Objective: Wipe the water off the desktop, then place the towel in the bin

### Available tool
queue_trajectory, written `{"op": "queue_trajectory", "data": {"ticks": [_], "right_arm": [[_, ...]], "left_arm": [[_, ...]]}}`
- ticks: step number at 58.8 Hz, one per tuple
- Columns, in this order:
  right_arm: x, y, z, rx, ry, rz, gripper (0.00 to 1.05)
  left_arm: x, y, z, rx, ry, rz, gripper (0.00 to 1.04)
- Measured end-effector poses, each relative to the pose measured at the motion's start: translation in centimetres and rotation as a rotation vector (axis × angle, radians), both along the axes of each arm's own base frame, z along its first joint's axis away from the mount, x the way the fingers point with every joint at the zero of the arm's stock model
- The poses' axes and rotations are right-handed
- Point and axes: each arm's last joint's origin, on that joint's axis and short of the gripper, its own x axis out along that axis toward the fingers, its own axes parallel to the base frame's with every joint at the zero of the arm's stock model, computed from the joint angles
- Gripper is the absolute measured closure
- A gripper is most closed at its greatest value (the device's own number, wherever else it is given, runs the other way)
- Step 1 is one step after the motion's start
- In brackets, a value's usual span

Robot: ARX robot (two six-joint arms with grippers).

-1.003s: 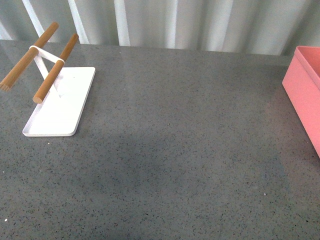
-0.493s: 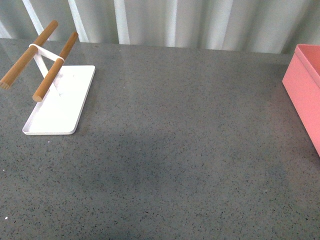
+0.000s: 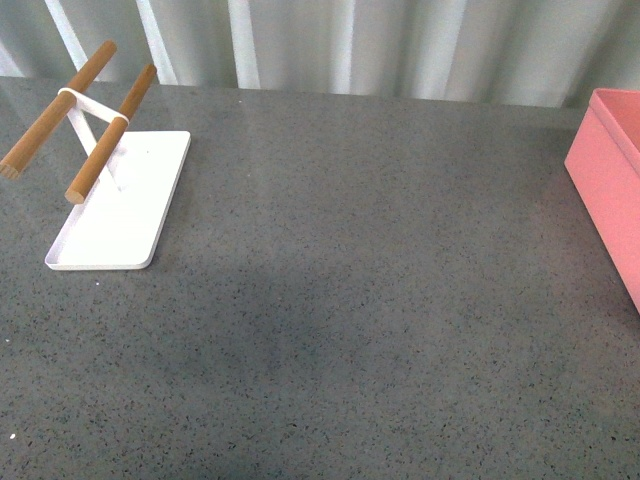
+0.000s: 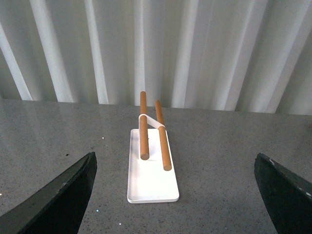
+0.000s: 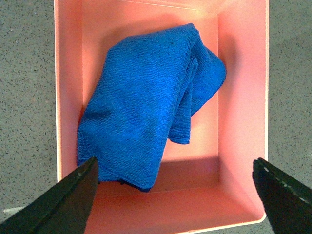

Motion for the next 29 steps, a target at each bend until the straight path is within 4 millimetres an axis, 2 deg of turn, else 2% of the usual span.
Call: {"op": "queue_trajectory", "data": {"ticks": [6,10,12,15,21,25,29], "right_arm": [[0.0,0.0,0.0,0.013,-0.015,0.003,0.07],[-0.4,0.4,-1.1,0.156,-0.311,0.065,0.18],[-1.3,0.9,-2.0,0.213,-0.461,0.111,0.25],[-2.7,1.8,-3.0,0.211,-0.630,0.150,0.34],[-5.7,3.5,-2.7,0.152,-0.954,0.213,0.54],[-7.4,4.4,-2.3,0.138,-1.039,0.231,0.66],[-9.0,5.2,-2.8,0.141,-1.046,0.235,0.79]], "left_arm": [[0.0,0.0,0.0,0.000,0.000,0.000,0.07],[0.0,0.0,0.0,0.000,0.000,0.000,0.07],[0.0,0.0,0.0,0.000,0.000,0.003,0.07],[0.0,0.0,0.0,0.000,0.001,0.000,0.07],[0.0,0.0,0.0,0.000,0.000,0.000,0.07],[0.0,0.0,0.0,0.000,0.000,0.000,0.07],[0.0,0.0,0.0,0.000,0.000,0.001,0.07]]}}
